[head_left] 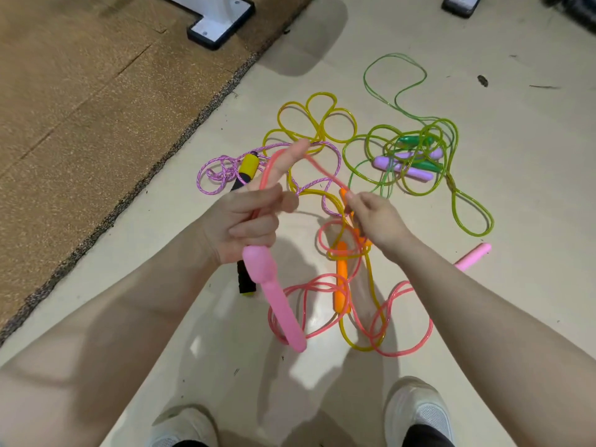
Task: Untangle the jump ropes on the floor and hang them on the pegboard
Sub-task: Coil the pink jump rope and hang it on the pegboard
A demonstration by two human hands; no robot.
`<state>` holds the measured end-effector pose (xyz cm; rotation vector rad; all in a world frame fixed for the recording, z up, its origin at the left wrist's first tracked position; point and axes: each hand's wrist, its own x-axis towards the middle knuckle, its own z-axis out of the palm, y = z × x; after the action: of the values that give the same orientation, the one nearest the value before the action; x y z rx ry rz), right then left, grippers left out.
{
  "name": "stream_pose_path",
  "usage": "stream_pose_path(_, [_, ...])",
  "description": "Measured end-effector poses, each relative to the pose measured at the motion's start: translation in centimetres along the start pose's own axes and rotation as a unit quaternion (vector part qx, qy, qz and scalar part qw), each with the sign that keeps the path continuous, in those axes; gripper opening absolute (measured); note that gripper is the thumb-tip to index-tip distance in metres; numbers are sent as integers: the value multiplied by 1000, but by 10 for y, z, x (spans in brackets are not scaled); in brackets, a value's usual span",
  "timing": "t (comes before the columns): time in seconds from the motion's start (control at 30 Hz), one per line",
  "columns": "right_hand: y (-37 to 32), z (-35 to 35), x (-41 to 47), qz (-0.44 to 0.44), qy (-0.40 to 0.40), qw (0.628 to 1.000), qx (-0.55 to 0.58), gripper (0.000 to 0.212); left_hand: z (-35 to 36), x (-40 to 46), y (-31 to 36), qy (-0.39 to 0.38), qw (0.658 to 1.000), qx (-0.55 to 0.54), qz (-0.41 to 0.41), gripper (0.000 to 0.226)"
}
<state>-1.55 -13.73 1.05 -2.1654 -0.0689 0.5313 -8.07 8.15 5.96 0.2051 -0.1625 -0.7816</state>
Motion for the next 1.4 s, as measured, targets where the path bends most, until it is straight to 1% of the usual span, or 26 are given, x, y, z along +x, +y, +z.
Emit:
stream_pose_path(0.03, [4, 1, -3, 4, -37, 997, -70, 40, 1, 0, 3, -4, 1000, 1, 12, 49])
stream_pose_path(0.07, [7, 0, -7, 7, -76, 992, -104, 43, 1, -1, 5, -1, 1000, -1, 22, 51])
stream_pose_path(0.13, [3, -1, -17, 25, -160, 984, -69, 44, -1, -3, 4, 31, 998, 19, 42, 55])
stream_pose_path(0.17, [-1, 1, -22, 33, -205, 977, -45, 42, -2, -5, 3, 65, 995, 54, 57, 58])
stream_pose_path(0.2, [-6, 5, -27, 28, -250, 966, -62, 40, -3, -6, 1, 109, 986, 96, 76, 62])
stream_pose_path(0.3, [-17, 31, -43, -29, -348, 909, -228, 26, -2, 0, -2, 243, 943, 162, 158, 77])
stream_pose_path(0.33, [-21, 41, -48, -46, -371, 889, -263, 31, -4, 2, -3, 273, 932, 168, 170, 80])
stream_pose_path(0.4, [-31, 55, -60, -81, -441, 837, -314, 40, -12, 0, -7, 334, 907, 199, 163, 86])
stream_pose_path(0.43, [-38, 56, -64, -104, -467, 810, -338, 35, -18, -3, -10, 368, 890, 229, 146, 89])
stream_pose_path(0.47, [-44, 54, -65, -105, -490, 799, -332, 29, -25, -8, -11, 399, 870, 264, 121, 92])
stream_pose_path(0.57, [-66, 31, -55, -70, -529, 805, -260, 25, -34, -18, -12, 448, 832, 324, 55, 94])
stream_pose_path(0.63, [-74, 8, -44, -105, -502, 811, -280, 23, -33, -18, -11, 438, 824, 359, 10, 94])
stream_pose_path(0.7, [-80, -17, -33, -150, -437, 833, -304, 21, -29, -17, -9, 428, 809, 401, -37, 96])
stream_pose_path(0.73, [-81, -27, -29, -157, -396, 857, -288, 20, -27, -16, -9, 425, 806, 408, -54, 97])
stream_pose_path(0.8, [-78, -39, -21, -183, -278, 913, -235, 17, -23, -13, -9, 401, 814, 412, -76, 95])
stream_pose_path(0.83, [-76, -39, -19, -218, -210, 927, -222, 13, -20, -10, -9, 381, 816, 427, -86, 93])
stream_pose_path(0.9, [-71, -35, -19, -274, -98, 937, -191, 8, -14, -2, -10, 325, 812, 472, -110, 86])
stream_pose_path(0.97, [-72, -33, -19, -281, -50, 948, -143, 16, -6, 6, -13, 267, 807, 510, -132, 80])
stream_pose_path(1.03, [-76, -35, -18, -280, -30, 955, -96, 20, 1, 11, -20, 238, 809, 522, -129, 73])
stream_pose_path(1.07, [-78, -35, -17, -279, -22, 957, -79, 19, 2, 13, -23, 232, 822, 508, -110, 70])
stream_pose_path(1.13, [-79, -33, -16, -250, -4, 967, -42, 22, 5, 17, -29, 222, 880, 416, -60, 67])
stream_pose_path(1.2, [-76, -26, -12, -184, 0, 982, 37, 29, 10, 22, -28, 194, 933, 297, -56, 52])
stream_pose_path(1.27, [-69, -19, -11, -97, -33, 984, 146, 31, 13, 22, -21, 133, 956, 242, -97, 39])
stream_pose_path(1.33, [-53, -12, -13, -28, -101, 967, 231, 27, 11, 17, -11, 25, 980, 150, -129, 33])
stream_pose_path(1.37, [-45, -8, -16, -9, -144, 959, 242, 27, 10, 14, -8, -16, 989, 79, -123, 36])
stream_pose_path(1.4, [-36, -5, -20, 2, -189, 954, 232, 27, 9, 13, -4, -35, 994, 12, -108, 40])
